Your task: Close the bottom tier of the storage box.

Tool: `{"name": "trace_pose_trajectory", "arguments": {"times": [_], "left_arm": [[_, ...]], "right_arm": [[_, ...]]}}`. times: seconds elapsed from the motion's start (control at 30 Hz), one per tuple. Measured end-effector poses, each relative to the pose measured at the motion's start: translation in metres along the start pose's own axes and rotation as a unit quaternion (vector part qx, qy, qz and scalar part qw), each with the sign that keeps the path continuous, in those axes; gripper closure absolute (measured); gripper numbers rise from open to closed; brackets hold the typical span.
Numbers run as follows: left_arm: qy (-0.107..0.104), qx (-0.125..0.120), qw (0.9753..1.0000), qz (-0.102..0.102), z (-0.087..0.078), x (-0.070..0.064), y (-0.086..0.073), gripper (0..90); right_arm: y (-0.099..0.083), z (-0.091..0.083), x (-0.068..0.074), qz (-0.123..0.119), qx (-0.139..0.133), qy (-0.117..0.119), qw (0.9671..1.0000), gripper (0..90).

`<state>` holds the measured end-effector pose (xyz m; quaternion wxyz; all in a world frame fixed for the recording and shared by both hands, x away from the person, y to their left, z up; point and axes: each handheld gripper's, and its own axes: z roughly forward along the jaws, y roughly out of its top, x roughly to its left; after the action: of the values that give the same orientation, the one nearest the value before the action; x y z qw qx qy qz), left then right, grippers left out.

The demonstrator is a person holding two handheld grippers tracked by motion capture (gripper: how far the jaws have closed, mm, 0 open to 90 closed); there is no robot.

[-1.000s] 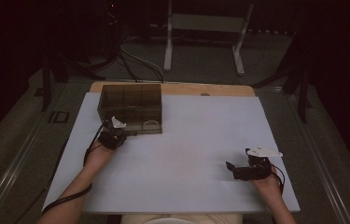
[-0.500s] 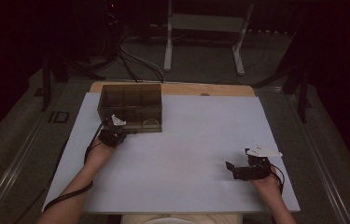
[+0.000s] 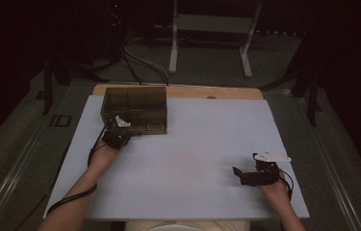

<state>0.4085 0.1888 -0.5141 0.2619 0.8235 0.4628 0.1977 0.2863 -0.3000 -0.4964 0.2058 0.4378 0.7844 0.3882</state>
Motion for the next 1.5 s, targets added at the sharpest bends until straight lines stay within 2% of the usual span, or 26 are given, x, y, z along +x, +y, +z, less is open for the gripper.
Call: {"name": "trace_pose_trajectory", "arguments": {"times": [1.5], "left_arm": [[0.028, -0.001, 0.9996, -0.001, 0.017, 0.009, 0.018, 90.0]], "right_arm": [[-0.001, 0.000, -0.001, -0.001, 0.001, 0.003, 1.0000, 1.3]]}}
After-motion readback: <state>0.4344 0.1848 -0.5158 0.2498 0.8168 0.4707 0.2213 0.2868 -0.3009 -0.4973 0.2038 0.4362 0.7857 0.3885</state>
